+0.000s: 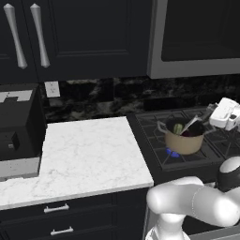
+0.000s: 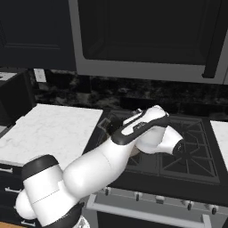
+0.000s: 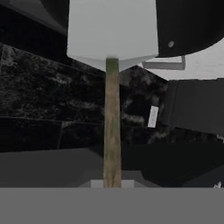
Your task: Put the eggplant and cucumber in the pot. Retrieve the spatula and lightly stir the vegetables in the pot.
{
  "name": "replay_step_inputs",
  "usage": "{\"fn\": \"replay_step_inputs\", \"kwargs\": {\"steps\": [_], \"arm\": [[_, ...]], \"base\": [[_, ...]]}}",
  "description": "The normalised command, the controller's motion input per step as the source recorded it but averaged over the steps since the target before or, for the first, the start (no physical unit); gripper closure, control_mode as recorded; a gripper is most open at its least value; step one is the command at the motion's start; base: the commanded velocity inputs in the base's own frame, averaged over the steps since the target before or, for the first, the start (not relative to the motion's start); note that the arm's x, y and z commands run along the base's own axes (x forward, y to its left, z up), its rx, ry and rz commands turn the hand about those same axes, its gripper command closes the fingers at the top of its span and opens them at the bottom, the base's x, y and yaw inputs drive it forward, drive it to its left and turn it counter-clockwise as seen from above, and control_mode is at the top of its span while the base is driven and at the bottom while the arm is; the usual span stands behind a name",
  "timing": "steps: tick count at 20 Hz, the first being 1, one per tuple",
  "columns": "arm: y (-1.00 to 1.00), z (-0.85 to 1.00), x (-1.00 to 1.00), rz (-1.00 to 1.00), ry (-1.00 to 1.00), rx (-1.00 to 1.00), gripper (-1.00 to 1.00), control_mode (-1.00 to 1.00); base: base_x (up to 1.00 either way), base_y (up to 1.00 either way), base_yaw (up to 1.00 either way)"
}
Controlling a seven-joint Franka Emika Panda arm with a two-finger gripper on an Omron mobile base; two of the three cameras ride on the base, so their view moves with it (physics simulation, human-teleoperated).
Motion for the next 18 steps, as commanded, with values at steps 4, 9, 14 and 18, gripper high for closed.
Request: {"fn": "replay_step_inputs", "kwargs": {"steps": [4,9,14,18], "arm": [[0.17,-0.33,0.0,-0.14,0.09,-0.02,1.0,-1.0],[0.1,-0.08,-0.26,-0.13,0.06,0.0,1.0,-1.0],[0.08,0.56,-0.79,-0.16,0.0,0.02,1.0,-1.0],[0.27,0.28,-0.1,-0.17,0.02,0.0,1.0,-1.0]], "base": [[0.0,0.0,0.0],[0.0,0.0,0.0],[0.0,0.0,0.0],[0.0,0.0,0.0]]}}
